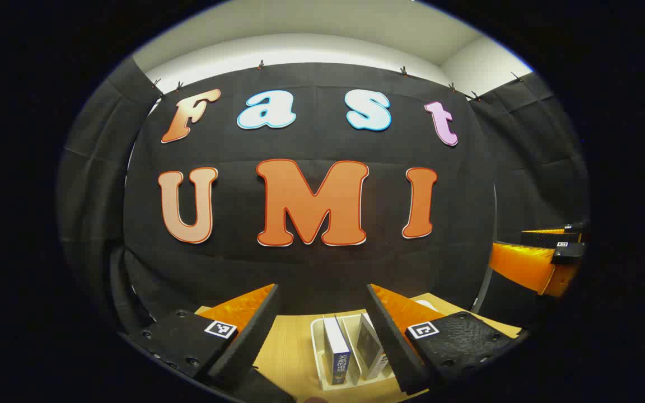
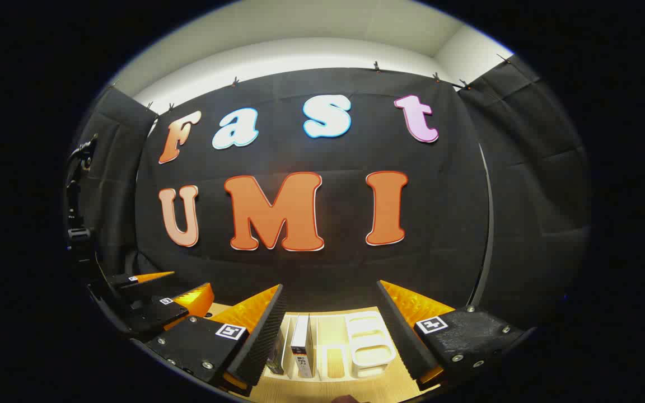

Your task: Open the schoolbag, grab two books from the bookshelf and put them into the schoolbag.

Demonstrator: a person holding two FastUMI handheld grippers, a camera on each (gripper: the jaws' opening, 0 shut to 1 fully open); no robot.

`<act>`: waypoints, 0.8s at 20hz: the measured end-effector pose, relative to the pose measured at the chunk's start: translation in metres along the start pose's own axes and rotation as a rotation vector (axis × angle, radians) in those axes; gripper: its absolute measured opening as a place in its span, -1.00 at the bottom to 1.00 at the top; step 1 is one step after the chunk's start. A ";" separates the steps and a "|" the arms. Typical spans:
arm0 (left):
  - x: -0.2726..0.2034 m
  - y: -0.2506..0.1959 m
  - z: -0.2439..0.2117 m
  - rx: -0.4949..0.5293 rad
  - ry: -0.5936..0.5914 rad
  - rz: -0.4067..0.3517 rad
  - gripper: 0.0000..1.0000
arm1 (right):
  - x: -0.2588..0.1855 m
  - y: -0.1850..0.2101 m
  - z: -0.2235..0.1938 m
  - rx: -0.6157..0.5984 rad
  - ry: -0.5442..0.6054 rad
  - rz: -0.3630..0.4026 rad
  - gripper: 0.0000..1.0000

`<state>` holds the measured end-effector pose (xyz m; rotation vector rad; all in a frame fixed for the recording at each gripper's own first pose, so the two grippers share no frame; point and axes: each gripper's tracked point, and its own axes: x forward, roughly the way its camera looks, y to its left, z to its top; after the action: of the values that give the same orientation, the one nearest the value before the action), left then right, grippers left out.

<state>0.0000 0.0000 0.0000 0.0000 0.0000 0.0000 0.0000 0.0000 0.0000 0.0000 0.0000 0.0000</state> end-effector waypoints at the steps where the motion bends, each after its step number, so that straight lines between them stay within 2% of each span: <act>1: 0.001 0.001 -0.001 0.000 -0.001 0.011 0.90 | 0.002 0.002 -0.001 -0.018 -0.005 0.017 0.88; 4: -0.004 0.005 -0.001 -0.020 -0.007 0.070 0.89 | 0.006 0.003 -0.008 -0.054 -0.007 0.070 0.89; 9: -0.010 -0.001 -0.001 -0.038 -0.046 0.114 0.89 | 0.014 0.004 -0.017 -0.050 0.004 0.129 0.89; 16: -0.014 0.006 0.000 -0.032 -0.052 0.142 0.89 | 0.016 0.007 -0.020 -0.042 -0.002 0.135 0.89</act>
<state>-0.0136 0.0060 0.0000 -0.0318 -0.0516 0.1423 0.0165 0.0072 -0.0203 -0.0417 -0.0022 0.1355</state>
